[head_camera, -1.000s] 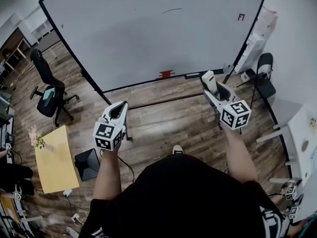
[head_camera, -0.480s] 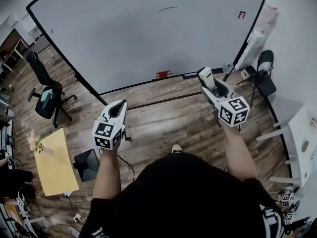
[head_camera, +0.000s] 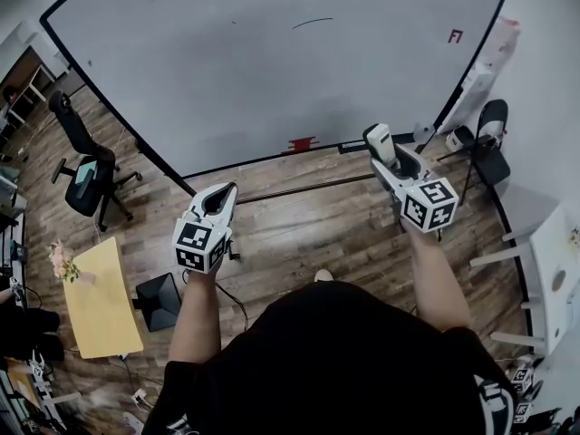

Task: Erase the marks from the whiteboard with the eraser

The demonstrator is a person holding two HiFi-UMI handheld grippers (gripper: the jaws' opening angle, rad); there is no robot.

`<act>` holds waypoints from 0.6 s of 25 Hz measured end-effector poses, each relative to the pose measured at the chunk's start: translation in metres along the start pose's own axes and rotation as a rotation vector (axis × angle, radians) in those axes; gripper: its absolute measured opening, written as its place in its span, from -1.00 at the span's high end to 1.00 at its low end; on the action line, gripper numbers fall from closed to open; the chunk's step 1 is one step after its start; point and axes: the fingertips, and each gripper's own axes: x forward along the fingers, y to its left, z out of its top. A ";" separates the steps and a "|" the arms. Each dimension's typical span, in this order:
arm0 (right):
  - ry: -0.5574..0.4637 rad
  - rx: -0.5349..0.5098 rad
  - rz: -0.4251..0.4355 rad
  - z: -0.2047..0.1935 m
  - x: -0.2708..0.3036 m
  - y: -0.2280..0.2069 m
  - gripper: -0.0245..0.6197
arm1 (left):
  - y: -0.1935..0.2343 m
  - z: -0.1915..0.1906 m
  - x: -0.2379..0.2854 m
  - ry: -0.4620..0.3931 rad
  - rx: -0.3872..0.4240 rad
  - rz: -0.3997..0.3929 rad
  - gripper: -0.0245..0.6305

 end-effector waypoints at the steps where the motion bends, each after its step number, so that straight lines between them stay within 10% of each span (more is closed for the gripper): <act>1: 0.000 0.001 0.002 0.000 0.004 -0.002 0.14 | 0.002 0.000 0.003 0.002 0.001 0.000 0.88; 15: -0.020 -0.001 0.044 0.018 0.047 -0.033 0.14 | 0.025 0.012 0.039 0.006 -0.016 0.030 0.88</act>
